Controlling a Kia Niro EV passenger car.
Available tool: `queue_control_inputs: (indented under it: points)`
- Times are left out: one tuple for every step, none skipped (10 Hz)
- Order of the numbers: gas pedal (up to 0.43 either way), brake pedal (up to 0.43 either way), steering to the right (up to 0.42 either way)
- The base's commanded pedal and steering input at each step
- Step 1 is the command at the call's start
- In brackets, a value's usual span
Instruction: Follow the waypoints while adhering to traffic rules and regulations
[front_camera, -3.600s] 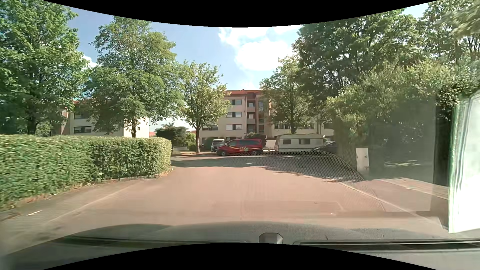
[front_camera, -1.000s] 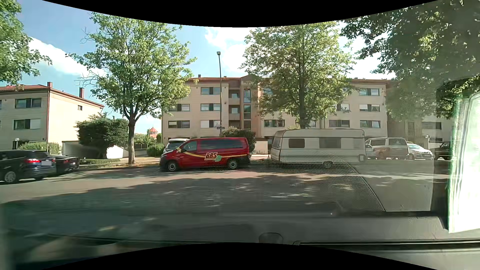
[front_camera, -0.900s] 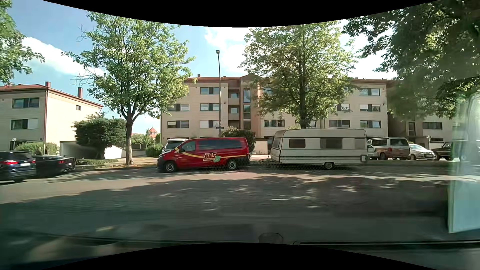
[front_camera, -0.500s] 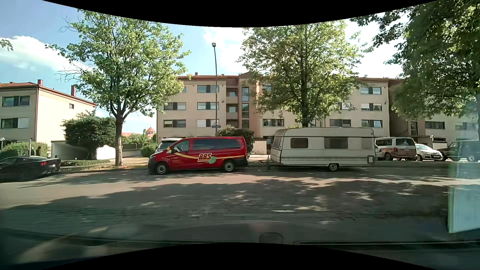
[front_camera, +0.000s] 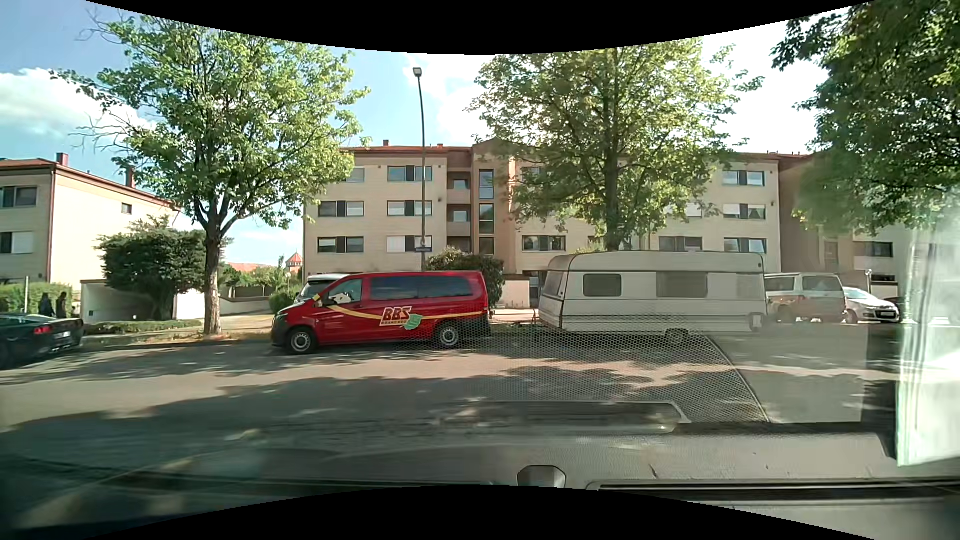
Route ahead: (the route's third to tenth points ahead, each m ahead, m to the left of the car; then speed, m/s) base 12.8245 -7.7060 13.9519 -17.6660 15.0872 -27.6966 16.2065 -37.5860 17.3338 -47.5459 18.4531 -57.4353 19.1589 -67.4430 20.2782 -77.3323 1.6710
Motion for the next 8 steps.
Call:
queue_control_inputs:
  points:
    - [0.000, 0.006, 0.067]
    - [0.000, 0.006, 0.075]
    - [0.000, 0.006, 0.086]
    - [0.000, 0.006, 0.098]
    - [0.059, 0.006, 0.109]
    - [0.059, 0.006, 0.120]
    - [0.059, 0.006, 0.124]
    - [0.059, 0.006, 0.124]
